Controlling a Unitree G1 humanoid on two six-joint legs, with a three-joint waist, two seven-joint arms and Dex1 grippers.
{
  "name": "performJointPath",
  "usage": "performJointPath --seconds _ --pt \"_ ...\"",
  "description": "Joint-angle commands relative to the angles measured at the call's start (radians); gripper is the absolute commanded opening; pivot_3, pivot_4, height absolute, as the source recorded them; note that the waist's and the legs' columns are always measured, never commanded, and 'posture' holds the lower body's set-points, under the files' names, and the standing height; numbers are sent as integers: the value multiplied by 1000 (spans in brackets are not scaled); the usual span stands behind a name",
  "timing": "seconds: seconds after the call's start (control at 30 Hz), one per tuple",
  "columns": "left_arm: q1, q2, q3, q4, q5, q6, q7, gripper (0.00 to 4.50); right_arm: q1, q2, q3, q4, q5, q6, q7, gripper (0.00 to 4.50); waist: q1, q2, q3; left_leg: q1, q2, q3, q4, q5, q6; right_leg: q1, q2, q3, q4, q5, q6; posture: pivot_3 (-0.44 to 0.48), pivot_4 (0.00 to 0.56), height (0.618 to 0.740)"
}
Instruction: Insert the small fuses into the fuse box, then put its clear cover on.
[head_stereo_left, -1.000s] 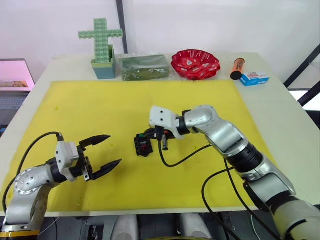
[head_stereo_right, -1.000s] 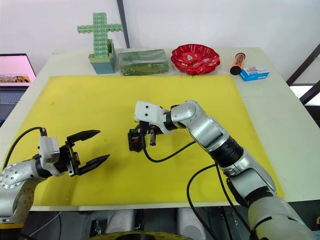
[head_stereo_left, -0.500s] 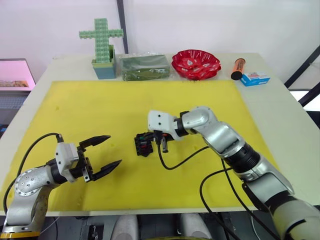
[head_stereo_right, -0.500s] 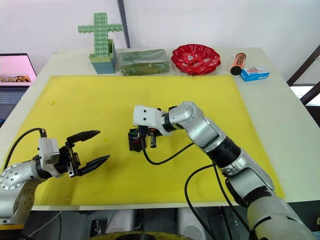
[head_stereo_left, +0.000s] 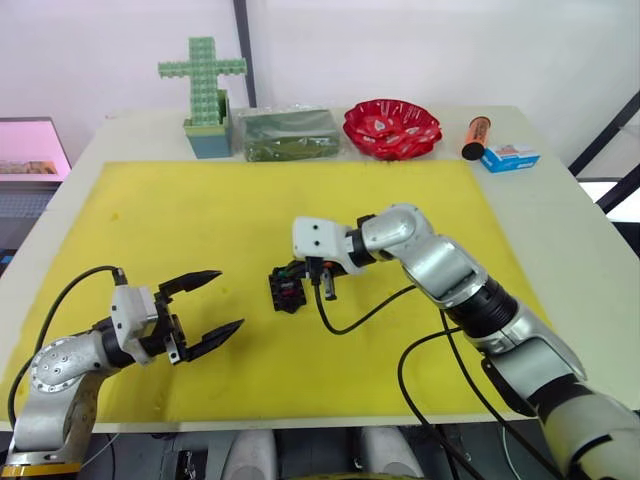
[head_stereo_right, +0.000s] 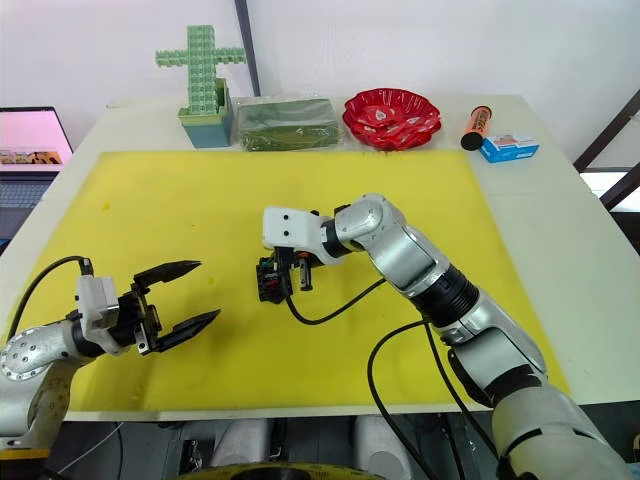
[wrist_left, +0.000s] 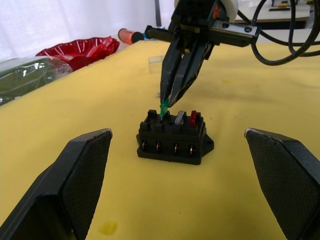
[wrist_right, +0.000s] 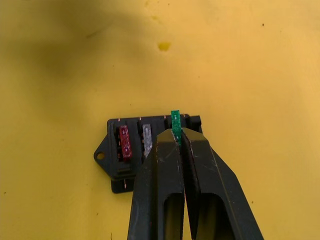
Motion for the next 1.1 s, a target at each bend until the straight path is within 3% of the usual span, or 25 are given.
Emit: performJointPath --seconds 0.03,1.1 --pt "-16 -11 -12 -6 12 -20 6 4500 -21 5 -24 17 -8 -31 8 15 1 0 0 0 0 0 0 0 0 0 0 0 0 0 0 0 150 740" --pt "-186 -44 -121 125 72 -14 -11 4500 -70 57 4 182 -80 -117 109 15 -1 0 0 0 0 0 0 0 0 1 1 0 1 2 3 0 150 740"
